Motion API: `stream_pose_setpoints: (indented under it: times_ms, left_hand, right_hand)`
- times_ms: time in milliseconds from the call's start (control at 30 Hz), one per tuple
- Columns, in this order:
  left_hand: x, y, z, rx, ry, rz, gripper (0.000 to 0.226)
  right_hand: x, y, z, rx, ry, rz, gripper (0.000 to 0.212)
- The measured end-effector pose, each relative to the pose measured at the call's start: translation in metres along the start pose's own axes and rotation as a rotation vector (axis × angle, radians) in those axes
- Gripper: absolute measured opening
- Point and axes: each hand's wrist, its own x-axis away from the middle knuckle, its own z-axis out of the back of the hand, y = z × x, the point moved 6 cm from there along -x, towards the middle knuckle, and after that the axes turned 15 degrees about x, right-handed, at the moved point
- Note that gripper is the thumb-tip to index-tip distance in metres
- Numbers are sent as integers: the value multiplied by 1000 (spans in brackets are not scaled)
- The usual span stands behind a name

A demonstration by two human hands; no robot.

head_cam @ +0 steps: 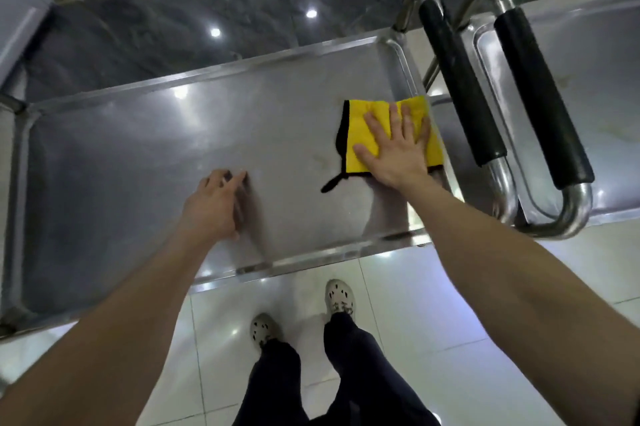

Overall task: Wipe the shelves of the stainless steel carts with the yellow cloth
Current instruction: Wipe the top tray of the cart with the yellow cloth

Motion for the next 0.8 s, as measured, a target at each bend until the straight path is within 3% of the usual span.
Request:
stream_pose_setpoints:
  times_ms: [67,100,233,333,400,500,600,700,800]
  left_hand:
    - [0,-4,-1,10,10,-15,144]
    - [1,-4,0,10,11,-21,144]
    - [6,1,5,-32,0,-16,144]
    - [9,7,9,-61,-16,-19,144]
    - [12,10,12,-67,-22,-18,143]
    - [14,13,13,-57,-23,-11,144]
    - [15,14,13,-70,-4,-5,145]
    - [16,14,13,-65,15,-8,144]
    - [17,14,15,-72,31,-18,143]
  right_hand:
    - [8,-45,-3,-21,41,-43,87]
    - [20,-73,-7,7,80,29,89]
    - [66,-137,-19,116,262,690,79]
    - [30,-108,-7,178,321,906,74]
    - [-25,-72,7,177,247,717,76]
    - [-103,-11,29,47,97,179,83]
    - [-141,-16,36,-25,26,-107,90]
    - [-147,-83,47,-46,47,-152,87]
    - [-131,-174,55,-3,176,188,74]
